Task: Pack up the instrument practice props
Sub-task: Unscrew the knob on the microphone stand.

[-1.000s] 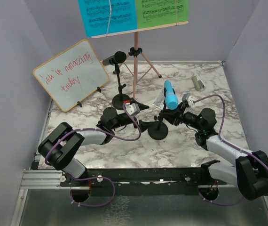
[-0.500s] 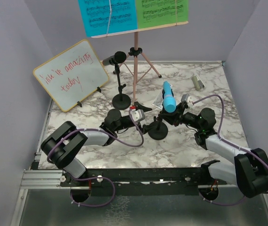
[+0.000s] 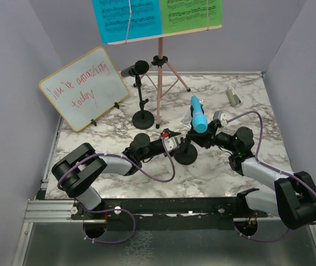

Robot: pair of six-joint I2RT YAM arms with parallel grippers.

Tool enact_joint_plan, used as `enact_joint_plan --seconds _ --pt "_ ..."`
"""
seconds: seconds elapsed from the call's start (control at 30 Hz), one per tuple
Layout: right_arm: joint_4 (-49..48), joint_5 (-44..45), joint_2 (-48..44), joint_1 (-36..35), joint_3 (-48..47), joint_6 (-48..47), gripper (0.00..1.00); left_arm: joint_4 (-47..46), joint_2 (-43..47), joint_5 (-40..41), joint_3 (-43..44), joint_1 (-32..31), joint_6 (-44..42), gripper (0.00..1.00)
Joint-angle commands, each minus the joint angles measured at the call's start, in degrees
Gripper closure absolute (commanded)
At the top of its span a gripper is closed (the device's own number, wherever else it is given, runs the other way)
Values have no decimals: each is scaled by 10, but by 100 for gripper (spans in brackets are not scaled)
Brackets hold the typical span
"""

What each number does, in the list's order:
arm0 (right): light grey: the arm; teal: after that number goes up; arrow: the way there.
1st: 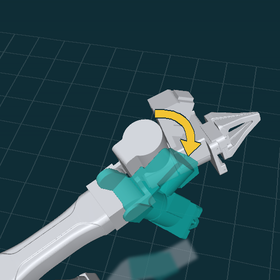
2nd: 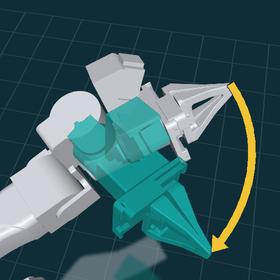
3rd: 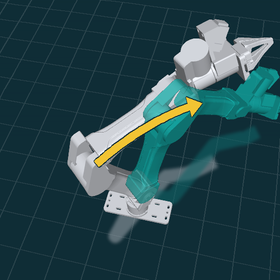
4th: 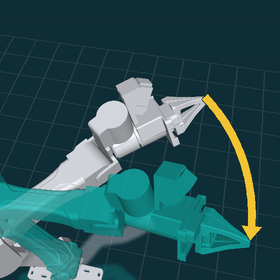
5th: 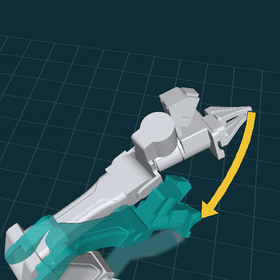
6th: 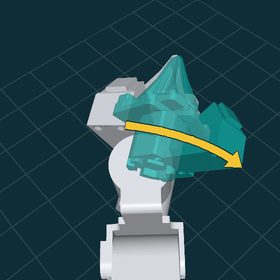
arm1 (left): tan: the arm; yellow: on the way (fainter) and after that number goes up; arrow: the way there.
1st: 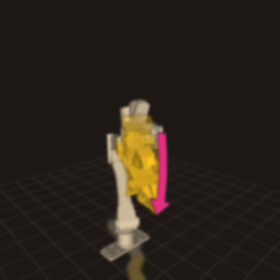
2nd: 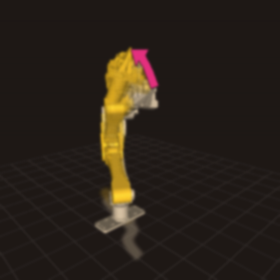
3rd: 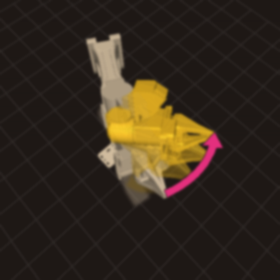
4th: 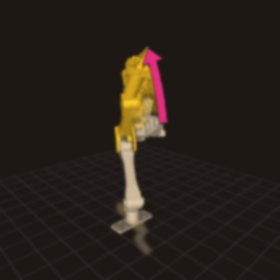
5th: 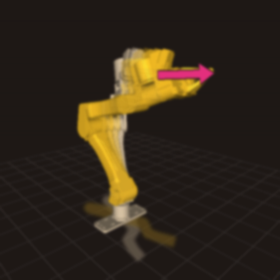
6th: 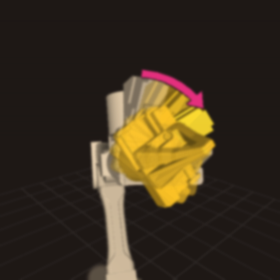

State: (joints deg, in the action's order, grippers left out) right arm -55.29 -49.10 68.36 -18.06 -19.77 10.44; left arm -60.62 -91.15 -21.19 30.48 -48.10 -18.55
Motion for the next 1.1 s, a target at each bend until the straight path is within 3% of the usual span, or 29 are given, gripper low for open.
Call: enact_joint_plan --seconds 0.0,0.73,0.97,1.07 --pt "12 -29 13 -6 -4 17 100 8 -2 38 -5 -13 -36 42" --pt "20 -32 14 -7 -7 17 100 34 17 314 -13 -147 -211 48" --pt "25 -37 15 -7 -9 15 100 -5 24 330 -28 -162 -219 49" --pt "26 -37 16 -7 -10 16 100 -7 27 326 -29 -162 -215 57"
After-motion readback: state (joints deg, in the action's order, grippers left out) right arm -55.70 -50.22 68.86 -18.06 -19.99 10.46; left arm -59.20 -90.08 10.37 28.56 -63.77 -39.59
